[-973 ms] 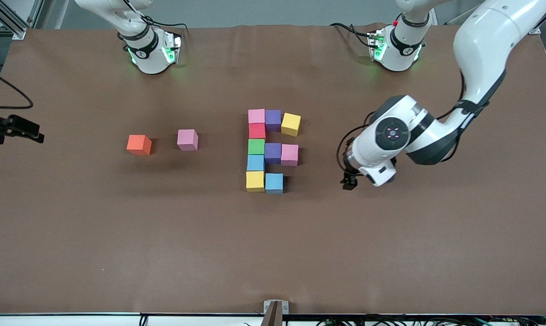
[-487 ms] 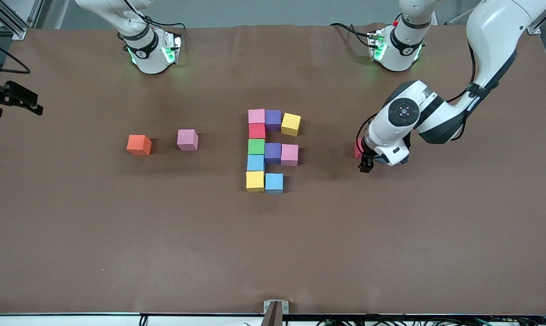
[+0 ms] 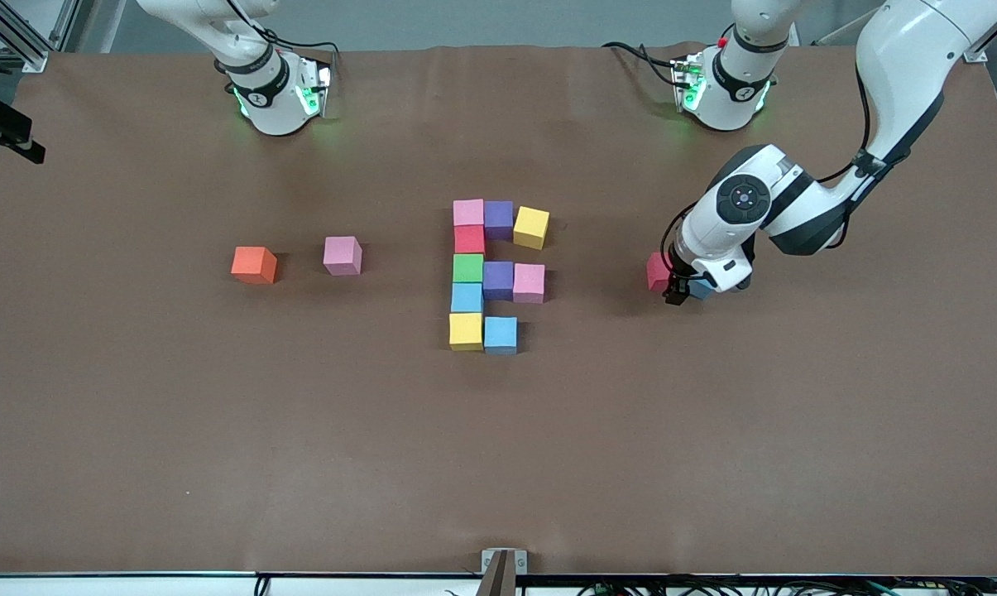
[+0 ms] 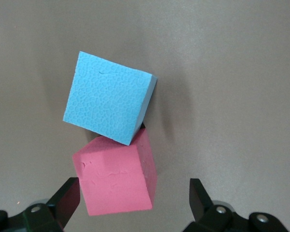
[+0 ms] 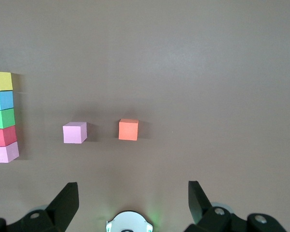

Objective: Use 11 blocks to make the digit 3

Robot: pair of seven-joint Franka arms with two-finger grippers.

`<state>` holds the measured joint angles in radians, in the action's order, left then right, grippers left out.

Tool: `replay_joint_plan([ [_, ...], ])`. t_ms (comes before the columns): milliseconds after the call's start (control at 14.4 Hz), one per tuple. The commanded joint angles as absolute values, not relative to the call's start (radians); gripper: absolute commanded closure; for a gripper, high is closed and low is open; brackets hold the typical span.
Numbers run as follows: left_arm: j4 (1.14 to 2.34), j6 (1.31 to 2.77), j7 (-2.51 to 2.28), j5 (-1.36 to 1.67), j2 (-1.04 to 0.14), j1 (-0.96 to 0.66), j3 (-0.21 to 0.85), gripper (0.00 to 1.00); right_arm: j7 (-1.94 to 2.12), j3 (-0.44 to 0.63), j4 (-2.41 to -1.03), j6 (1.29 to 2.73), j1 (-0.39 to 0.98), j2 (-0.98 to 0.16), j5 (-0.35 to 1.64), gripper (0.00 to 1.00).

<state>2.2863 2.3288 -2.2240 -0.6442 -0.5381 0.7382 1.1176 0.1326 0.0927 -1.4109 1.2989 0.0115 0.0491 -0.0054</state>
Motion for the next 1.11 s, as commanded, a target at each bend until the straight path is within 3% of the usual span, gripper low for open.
replay_joint_plan([
  [0,2.322,2.350,-2.310,-0.655,-0.500,0.753,1.127,0.00,0.135,0.072,-1.388,1.273,-0.003,0.049,-0.012,0.00],
  [1043,2.341,2.381,-2.333,-0.702,-0.551,0.750,1.106,0.00,0.169,0.071,-1.482,1.313,-0.002,0.086,-0.018,0.00],
])
